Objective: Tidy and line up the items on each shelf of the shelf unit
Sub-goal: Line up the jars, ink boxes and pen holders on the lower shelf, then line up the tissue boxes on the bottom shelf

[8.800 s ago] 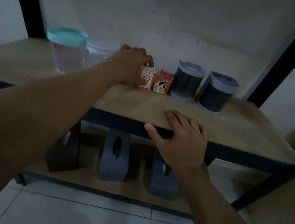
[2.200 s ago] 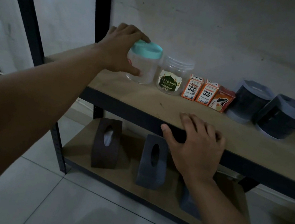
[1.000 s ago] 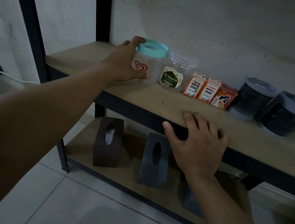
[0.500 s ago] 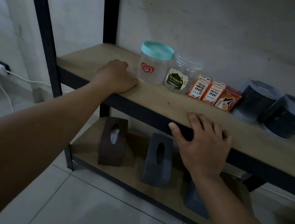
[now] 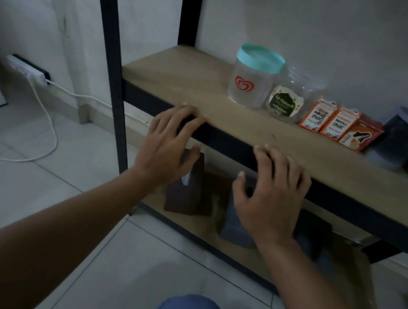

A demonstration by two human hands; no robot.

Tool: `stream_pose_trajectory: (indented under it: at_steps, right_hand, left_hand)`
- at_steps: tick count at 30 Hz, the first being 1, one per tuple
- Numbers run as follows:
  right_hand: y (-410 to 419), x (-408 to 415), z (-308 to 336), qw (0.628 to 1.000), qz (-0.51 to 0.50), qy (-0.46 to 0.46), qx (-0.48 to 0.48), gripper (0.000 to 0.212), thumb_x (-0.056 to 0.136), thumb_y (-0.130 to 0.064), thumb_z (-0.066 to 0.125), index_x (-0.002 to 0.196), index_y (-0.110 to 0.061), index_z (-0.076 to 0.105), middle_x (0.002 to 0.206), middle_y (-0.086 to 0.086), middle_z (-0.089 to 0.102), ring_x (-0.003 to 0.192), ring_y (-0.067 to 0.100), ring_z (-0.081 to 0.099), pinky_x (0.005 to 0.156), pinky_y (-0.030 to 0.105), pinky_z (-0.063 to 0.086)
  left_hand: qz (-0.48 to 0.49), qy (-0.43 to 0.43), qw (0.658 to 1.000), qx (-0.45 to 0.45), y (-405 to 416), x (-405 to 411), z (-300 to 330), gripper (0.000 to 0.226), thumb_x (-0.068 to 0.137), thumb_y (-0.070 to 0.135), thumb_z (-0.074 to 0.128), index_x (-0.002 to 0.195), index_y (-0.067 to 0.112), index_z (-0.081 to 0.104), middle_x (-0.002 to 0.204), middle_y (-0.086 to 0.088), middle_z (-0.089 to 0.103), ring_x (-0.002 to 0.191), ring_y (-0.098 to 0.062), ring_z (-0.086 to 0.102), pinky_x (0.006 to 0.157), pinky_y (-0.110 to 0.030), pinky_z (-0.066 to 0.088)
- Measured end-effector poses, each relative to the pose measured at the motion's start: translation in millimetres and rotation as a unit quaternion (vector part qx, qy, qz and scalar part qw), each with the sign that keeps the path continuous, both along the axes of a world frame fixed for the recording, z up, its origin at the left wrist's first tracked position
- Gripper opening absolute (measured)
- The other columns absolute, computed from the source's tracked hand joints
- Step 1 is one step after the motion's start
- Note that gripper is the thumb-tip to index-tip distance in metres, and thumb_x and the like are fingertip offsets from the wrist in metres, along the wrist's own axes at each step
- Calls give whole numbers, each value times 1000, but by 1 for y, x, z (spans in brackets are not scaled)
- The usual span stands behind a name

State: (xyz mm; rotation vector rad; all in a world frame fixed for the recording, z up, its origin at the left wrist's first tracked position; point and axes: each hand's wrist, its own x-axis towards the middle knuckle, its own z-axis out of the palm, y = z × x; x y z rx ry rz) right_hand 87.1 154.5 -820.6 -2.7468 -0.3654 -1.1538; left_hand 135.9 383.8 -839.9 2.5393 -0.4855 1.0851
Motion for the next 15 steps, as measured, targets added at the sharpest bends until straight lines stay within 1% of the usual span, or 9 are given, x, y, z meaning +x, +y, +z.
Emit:
stream_pose_trajectory:
  at_steps: [2, 3, 4, 6, 8, 10, 12, 13, 15]
  right_hand:
    - [20, -3, -14, 997, 64, -18, -45, 46, 90, -31, 62, 133, -15, 61, 144, 12, 53, 134, 32, 45, 110, 52, 33]
    - [28, -4, -25, 992, 103, -12, -69, 46, 90, -30, 62, 133, -14, 61, 146, 13, 52, 137, 32, 43, 112, 52, 33]
    - [36, -3, -39, 988, 133, 8, -80, 46, 90, -29, 63, 133, -14, 60, 147, 13, 51, 138, 31, 42, 113, 51, 34]
    - [47, 3, -70, 984, 148, 71, -66, 46, 89, -31, 61, 133, -15, 58, 146, 12, 52, 135, 29, 44, 110, 50, 38]
    - [49, 15, -105, 980, 115, 156, -35, 46, 89, -34, 58, 132, -17, 57, 143, 10, 52, 130, 28, 48, 105, 48, 43]
    - [49, 29, -136, 969, 74, 237, -8, 45, 89, -34, 59, 131, -18, 56, 141, 8, 52, 126, 28, 49, 102, 47, 44]
    - [50, 44, -165, 955, 51, 292, -1, 45, 89, -34, 61, 130, -18, 55, 139, 7, 51, 124, 29, 49, 100, 46, 43]
    - [52, 52, -176, 950, 40, 310, 3, 44, 89, -34, 61, 130, -18, 55, 137, 5, 51, 122, 29, 49, 100, 46, 42]
    - [62, 67, -190, 942, 23, 334, 24, 44, 92, -40, 58, 131, -19, 54, 135, 3, 50, 122, 27, 48, 100, 45, 40]
  left_hand:
    - [9, -5, 1000, -5, 11, -5, -33, 58, 92, 35, 63, 143, 16, 43, 155, -19, 33, 143, -36, 35, 115, -46, 31]
    - [14, 13, 1000, -8, 15, -6, -50, 59, 90, 36, 62, 142, 16, 42, 155, -20, 32, 141, -37, 36, 113, -46, 33]
    - [22, 51, 998, -12, 21, -6, -68, 59, 89, 39, 59, 141, 16, 42, 154, -21, 33, 140, -38, 36, 112, -45, 33]
    - [48, 168, 984, -25, 30, -1, -103, 62, 85, 42, 55, 140, 18, 43, 154, -17, 34, 140, -35, 35, 113, -46, 33]
    - [73, 276, 958, -31, 38, 8, -139, 66, 84, 28, 66, 144, 20, 41, 156, -11, 32, 141, -32, 34, 115, -47, 36]
    - [83, 379, 921, -28, 45, 18, -174, 81, 83, 23, 73, 152, 19, 30, 160, -7, 24, 144, -30, 32, 117, -44, 36]
    - [76, 478, 875, -14, 51, 27, -206, 101, 84, 29, 76, 160, 18, 11, 166, -5, 8, 150, -31, 21, 120, -44, 31]
    - [67, 511, 857, -1, 54, 31, -221, 109, 83, 33, 77, 161, 19, 2, 168, -4, 1, 152, -31, 17, 120, -45, 30]
    - [54, 538, 840, 32, 57, 36, -247, 122, 80, 40, 80, 160, 22, -10, 168, -3, -9, 153, -31, 10, 121, -46, 27]
